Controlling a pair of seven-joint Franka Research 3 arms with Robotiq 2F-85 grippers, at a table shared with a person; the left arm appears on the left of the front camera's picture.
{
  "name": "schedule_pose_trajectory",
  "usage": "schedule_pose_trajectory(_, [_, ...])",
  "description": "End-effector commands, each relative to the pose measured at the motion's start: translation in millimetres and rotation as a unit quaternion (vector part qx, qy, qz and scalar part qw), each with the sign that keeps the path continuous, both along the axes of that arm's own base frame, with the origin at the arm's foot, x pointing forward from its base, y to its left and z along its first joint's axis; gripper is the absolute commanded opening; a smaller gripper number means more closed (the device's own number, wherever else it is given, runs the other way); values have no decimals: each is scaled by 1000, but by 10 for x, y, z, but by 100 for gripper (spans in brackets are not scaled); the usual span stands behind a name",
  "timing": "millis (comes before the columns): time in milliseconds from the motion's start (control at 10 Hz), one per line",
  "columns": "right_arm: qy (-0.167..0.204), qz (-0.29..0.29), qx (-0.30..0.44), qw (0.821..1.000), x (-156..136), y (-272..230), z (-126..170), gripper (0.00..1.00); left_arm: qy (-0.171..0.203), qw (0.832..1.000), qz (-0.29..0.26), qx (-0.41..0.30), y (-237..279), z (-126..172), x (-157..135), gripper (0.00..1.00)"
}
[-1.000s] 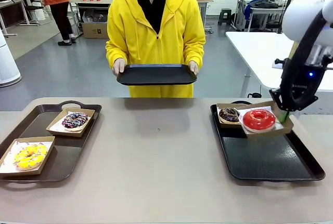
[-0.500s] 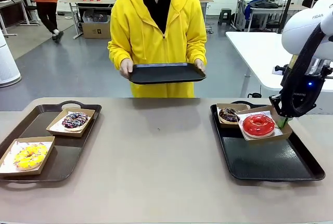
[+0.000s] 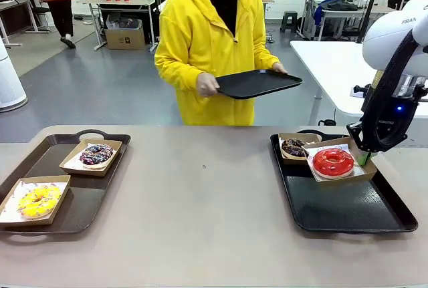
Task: Individually package the donuts and arrange them on the tray.
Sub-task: Place the picked Paper togo box on the Handle tray.
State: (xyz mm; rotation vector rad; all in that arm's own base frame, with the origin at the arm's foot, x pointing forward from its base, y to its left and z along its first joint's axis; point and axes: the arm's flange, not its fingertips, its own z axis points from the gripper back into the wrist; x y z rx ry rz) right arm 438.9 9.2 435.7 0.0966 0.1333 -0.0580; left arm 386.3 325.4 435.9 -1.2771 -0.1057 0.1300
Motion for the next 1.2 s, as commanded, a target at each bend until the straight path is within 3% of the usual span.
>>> schedule_pose_trajectory(0, [2, -1, 1, 1000, -13, -16, 29, 1, 7, 1000, 7, 3, -20, 31, -13, 100])
schedule_pose_trajectory(300, [-9, 3, -2, 1000, -11, -12, -64, 1, 7, 1000, 7, 3, -20, 31, -13, 100])
schedule_pose_trajectory(1100, [-20, -15, 7, 1000, -76, -121, -721, 1, 7, 1000, 7, 3, -20, 31, -13, 100])
